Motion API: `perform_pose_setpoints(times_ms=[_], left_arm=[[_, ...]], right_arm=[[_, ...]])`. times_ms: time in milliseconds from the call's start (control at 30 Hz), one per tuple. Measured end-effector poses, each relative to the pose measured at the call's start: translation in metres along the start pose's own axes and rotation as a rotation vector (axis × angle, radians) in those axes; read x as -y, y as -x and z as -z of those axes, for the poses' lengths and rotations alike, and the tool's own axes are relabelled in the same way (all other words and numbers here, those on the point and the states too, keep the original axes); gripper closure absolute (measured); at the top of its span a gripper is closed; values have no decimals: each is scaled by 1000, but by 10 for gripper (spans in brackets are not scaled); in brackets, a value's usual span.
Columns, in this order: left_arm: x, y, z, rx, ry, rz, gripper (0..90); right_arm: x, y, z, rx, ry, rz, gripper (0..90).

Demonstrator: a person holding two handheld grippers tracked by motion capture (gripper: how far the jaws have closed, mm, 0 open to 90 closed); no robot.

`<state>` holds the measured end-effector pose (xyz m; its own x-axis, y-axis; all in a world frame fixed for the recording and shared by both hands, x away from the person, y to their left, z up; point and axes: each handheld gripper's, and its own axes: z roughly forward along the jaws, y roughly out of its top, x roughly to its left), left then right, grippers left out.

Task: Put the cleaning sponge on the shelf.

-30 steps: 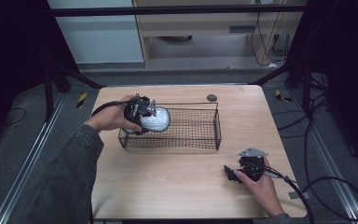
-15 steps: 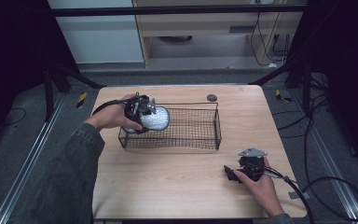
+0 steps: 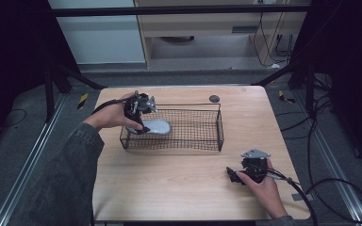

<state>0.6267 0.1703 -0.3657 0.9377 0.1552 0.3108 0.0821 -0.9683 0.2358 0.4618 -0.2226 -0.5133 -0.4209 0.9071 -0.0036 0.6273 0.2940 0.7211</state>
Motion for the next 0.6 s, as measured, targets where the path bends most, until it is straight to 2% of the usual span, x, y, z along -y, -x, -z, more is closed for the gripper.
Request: perform_pose_setpoints(times_ms=[400,600], left_arm=[[-1,1,5,-5,10,-8,48],[-1,6,13,-6,36,-3,50]], right_arm=[[0,0,0,0,0,0,4],[0,0,0,0,0,0,4]])
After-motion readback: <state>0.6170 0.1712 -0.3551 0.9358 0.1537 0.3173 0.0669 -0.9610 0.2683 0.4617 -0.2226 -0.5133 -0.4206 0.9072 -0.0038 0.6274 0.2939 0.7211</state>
